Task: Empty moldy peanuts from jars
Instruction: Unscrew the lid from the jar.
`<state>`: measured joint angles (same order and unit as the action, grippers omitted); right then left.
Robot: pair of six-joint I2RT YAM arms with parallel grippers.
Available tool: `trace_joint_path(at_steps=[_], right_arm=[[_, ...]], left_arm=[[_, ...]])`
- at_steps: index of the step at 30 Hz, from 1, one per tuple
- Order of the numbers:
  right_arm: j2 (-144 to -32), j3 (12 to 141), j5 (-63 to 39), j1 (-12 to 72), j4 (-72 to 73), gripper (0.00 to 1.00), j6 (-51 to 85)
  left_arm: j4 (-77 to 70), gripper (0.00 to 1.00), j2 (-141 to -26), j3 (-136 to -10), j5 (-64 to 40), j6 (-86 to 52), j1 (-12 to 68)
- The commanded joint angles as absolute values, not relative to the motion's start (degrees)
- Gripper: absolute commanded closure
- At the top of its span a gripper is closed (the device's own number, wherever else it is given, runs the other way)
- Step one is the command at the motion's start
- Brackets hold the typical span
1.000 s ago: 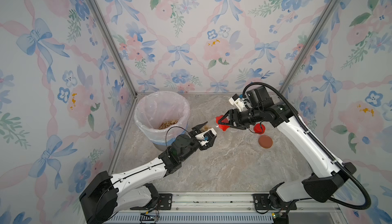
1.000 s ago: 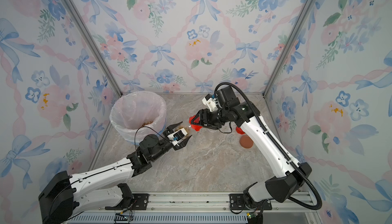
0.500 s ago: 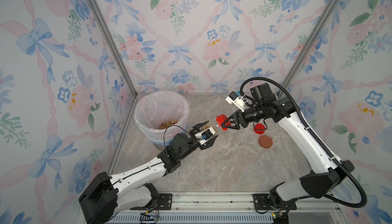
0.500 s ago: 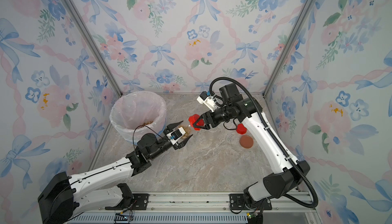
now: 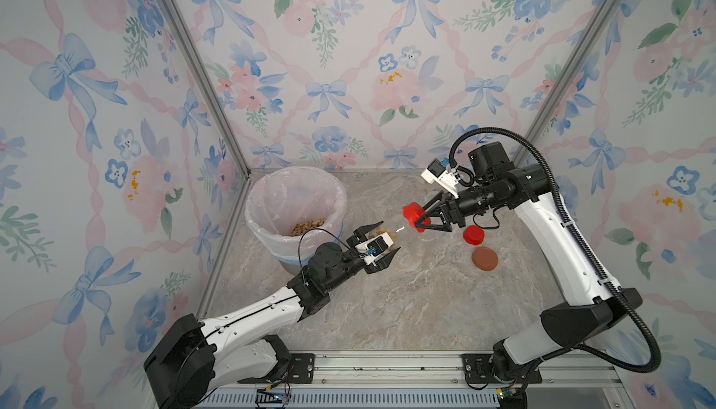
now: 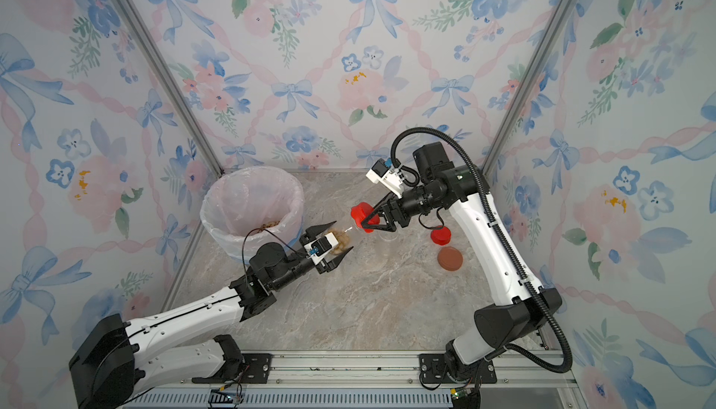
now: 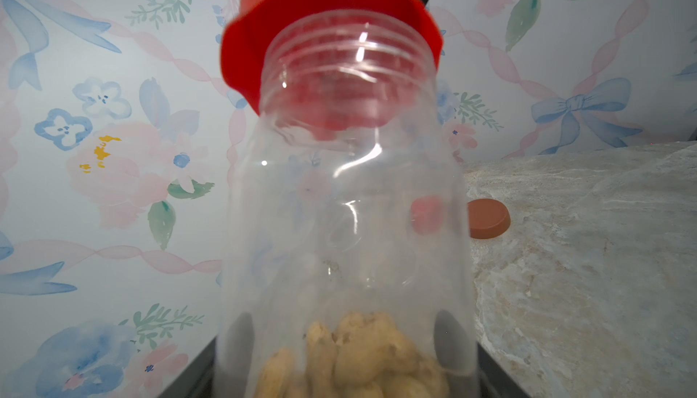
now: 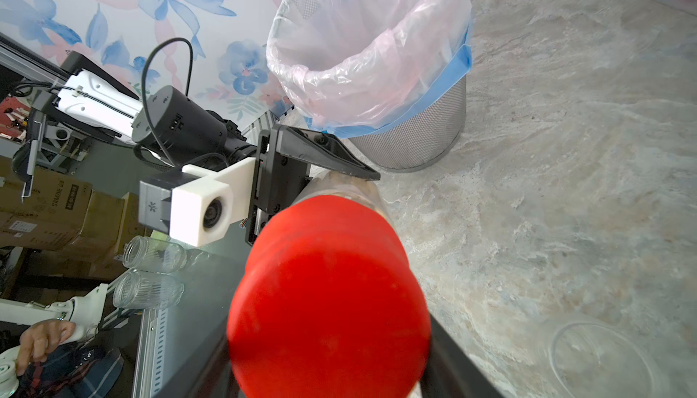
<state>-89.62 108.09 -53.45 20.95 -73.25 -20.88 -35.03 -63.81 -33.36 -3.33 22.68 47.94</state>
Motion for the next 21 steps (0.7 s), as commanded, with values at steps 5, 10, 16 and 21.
trace_joint_path(at_steps=[5, 10, 16, 21], right_arm=[[-88.7, 107.8, -56.4, 20.0, -69.8, 0.49, -18.6], [-84.5, 100.6, -56.9, 14.9, -58.7, 0.48, -9.5], [-76.9, 86.1, -52.1, 7.0, -43.4, 0.45, 7.1], [-70.3, 76.4, -35.6, 4.5, -45.1, 0.44, 11.0]], left_arm=[[-33.8, 0.88, -63.3, -33.2, -4.2, 22.7, 47.5], [-33.8, 0.88, -62.3, -32.8, -3.5, 22.8, 46.8], [-33.8, 0.88, -61.1, -32.9, -3.5, 22.2, 46.2], [-33.8, 0.87, -61.0, -33.4, -3.4, 21.8, 46.2]])
